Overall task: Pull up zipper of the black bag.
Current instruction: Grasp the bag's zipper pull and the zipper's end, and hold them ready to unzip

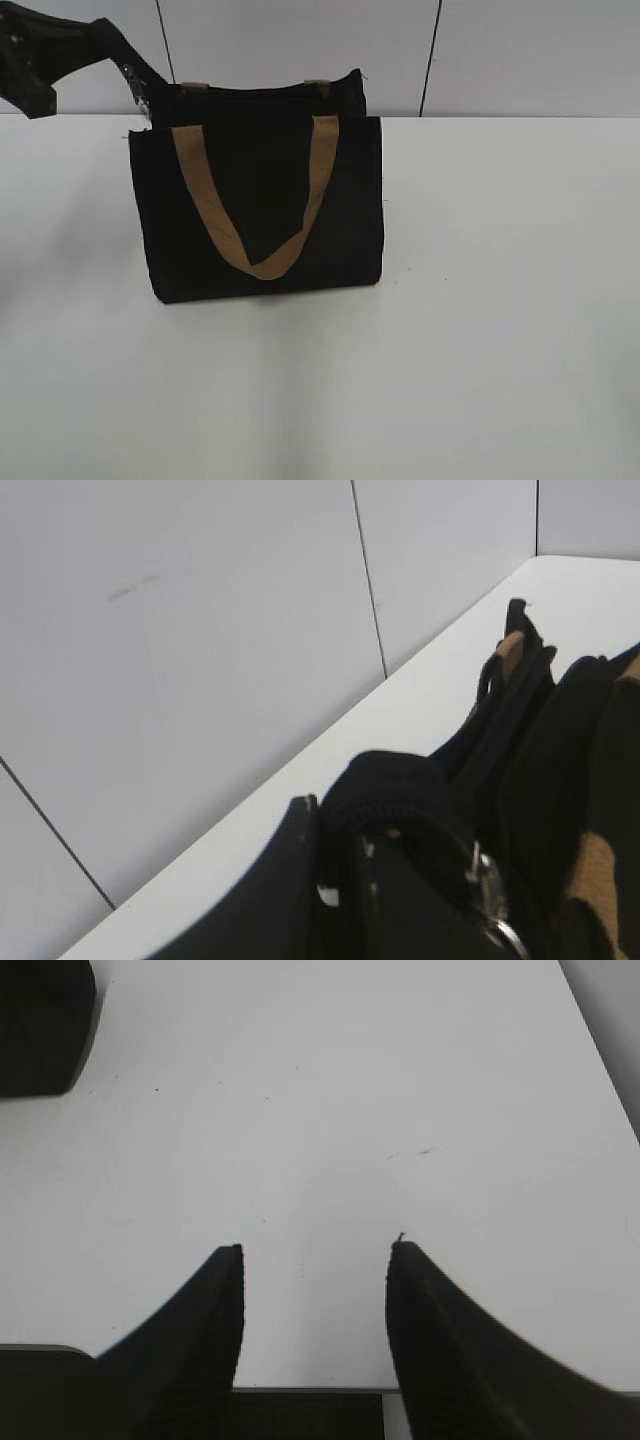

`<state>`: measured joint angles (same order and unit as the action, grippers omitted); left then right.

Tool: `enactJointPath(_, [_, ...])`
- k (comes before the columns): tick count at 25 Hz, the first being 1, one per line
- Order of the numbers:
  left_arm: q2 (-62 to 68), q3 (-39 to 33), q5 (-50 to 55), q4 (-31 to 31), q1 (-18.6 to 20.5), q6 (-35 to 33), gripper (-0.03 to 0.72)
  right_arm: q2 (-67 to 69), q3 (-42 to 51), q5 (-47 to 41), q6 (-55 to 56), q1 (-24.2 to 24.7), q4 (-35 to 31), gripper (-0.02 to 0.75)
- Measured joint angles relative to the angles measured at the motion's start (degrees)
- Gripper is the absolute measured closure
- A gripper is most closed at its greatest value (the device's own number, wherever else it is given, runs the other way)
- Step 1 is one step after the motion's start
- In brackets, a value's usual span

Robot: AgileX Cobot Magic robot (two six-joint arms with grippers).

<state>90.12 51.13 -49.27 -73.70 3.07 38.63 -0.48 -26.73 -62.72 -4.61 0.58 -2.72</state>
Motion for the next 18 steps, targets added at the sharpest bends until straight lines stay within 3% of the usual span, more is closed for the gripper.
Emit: enactJointPath(18, [-2.3,0.0,-0.1,-0.1,-0.3,1.3,0.664,0.0,0.0,0.0,0.0,0.0,0.0,0.381])
